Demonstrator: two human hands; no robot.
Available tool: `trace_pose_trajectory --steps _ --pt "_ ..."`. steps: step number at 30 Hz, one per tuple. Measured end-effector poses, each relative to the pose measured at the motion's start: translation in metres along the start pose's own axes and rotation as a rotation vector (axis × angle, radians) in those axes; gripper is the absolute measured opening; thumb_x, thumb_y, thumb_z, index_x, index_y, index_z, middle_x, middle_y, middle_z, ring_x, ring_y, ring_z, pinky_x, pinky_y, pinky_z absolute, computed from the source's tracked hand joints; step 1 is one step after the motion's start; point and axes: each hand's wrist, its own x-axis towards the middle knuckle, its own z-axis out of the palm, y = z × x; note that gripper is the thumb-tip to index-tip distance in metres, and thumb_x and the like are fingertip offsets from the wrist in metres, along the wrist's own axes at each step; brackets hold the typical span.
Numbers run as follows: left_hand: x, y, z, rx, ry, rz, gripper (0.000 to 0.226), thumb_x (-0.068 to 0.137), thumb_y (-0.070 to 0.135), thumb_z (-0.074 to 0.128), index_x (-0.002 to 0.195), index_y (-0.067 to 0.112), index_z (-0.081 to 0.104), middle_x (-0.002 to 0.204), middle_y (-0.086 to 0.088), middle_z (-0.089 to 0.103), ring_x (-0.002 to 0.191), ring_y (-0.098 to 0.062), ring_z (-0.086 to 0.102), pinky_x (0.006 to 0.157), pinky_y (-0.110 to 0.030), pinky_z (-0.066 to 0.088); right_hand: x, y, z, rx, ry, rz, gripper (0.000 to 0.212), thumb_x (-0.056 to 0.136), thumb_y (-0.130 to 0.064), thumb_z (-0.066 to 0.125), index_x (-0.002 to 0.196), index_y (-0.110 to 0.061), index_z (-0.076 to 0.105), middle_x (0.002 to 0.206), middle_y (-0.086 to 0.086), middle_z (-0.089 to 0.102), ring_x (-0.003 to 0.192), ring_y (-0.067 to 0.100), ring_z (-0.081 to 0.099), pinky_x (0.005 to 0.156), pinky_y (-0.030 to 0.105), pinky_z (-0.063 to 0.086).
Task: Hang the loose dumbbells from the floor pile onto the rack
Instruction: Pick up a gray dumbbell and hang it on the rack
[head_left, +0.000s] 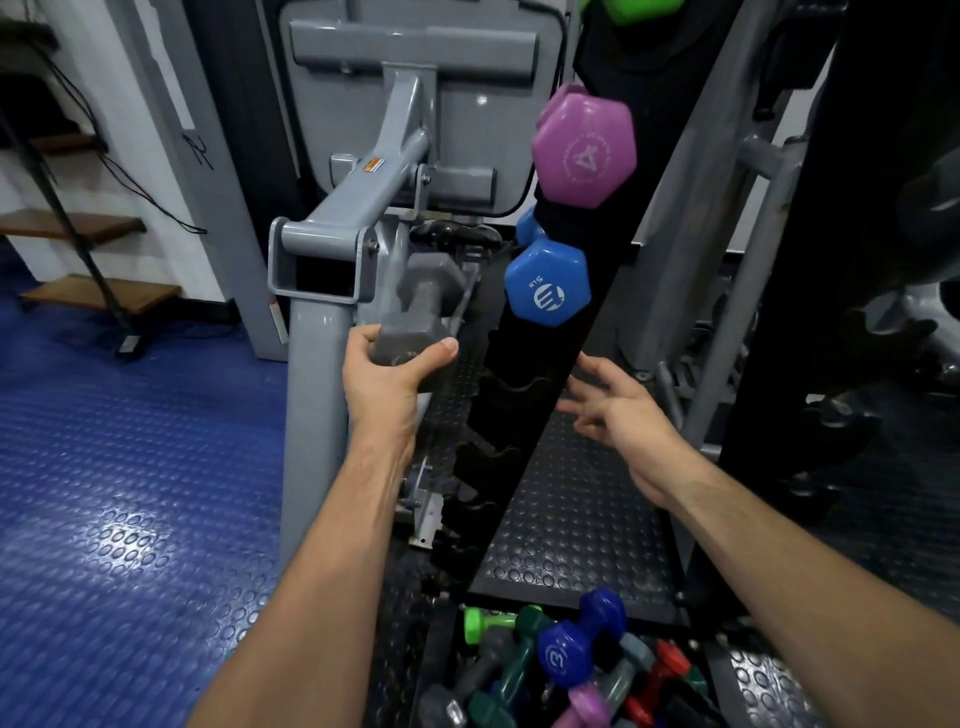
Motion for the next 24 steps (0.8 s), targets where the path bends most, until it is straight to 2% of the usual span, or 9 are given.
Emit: trace_pose_trajectory --steps 3,6,10,15,19,24 --pt "-0.001 -0.011 -0.015 0.088 0.034 -0.037 0.072 0.04 0.025 0.102 0.096 0.019 0.058 0.095 -0.005 0.074 0.087 -0.023 0.073 0.081 -0.055 0.062 -0.003 -0.003 0.002 0.007 0.005 0.014 0.082 0.085 0.016 0.04 0.149 -0.033 0.047 0.129 -0.012 0.071 0.106 0.001 0.071 0.096 0.03 0.049" --pt "-0.01 -0.026 -0.023 0.153 0.026 -0.066 0.065 0.047 0.011 0.1 0.095 0.016 0.057 0.083 0.003 0.072 0.073 -0.012 0.071 0.069 -0.04 0.06 -0.004 -0.003 0.003 -0.005 0.01 0.011 0.082 0.086 0.017 0.039 0.148 -0.035 0.047 0.13 -0.012 0.07 0.106 0.0 0.071 0.099 0.031 0.049" --pt "-0.021 -0.046 -0.025 0.293 -0.031 -0.077 0.067 0.046 0.008 0.1 0.098 0.013 0.059 0.082 0.005 0.073 0.071 -0.009 0.07 0.065 -0.033 0.059 -0.001 0.003 0.003 -0.008 0.037 -0.009 0.081 0.085 0.021 0.035 0.128 -0.045 0.054 0.117 -0.017 0.074 0.106 0.002 0.071 0.095 0.029 0.047" --pt "-0.022 -0.059 -0.026 0.39 -0.116 -0.106 0.067 0.047 0.005 0.1 0.099 0.016 0.059 0.086 0.0 0.073 0.071 -0.01 0.071 0.069 -0.035 0.063 0.002 0.011 0.0 -0.007 -0.001 -0.018 0.085 0.084 0.02 0.036 0.141 -0.042 0.051 0.131 -0.015 0.069 0.116 0.007 0.069 0.096 0.032 0.048" --pt "-0.023 -0.064 -0.031 0.463 -0.149 -0.112 0.07 0.046 0.003 0.1 0.101 0.011 0.058 0.085 0.0 0.072 0.068 -0.004 0.069 0.067 -0.031 0.062 0.003 0.016 0.0 -0.007 -0.002 -0.014 0.088 0.082 0.019 0.036 0.146 -0.04 0.05 0.131 -0.017 0.069 0.117 0.008 0.068 0.1 0.034 0.048" --pt "-0.026 -0.068 -0.03 0.654 -0.3 -0.079 0.073 0.04 0.014 0.103 0.098 0.022 0.059 0.091 -0.001 0.074 0.081 -0.018 0.073 0.067 -0.036 0.063 0.003 0.017 0.003 0.02 0.033 -0.001 0.088 0.083 0.02 0.036 0.148 -0.037 0.049 0.119 -0.022 0.072 0.11 0.003 0.07 0.104 0.035 0.047"
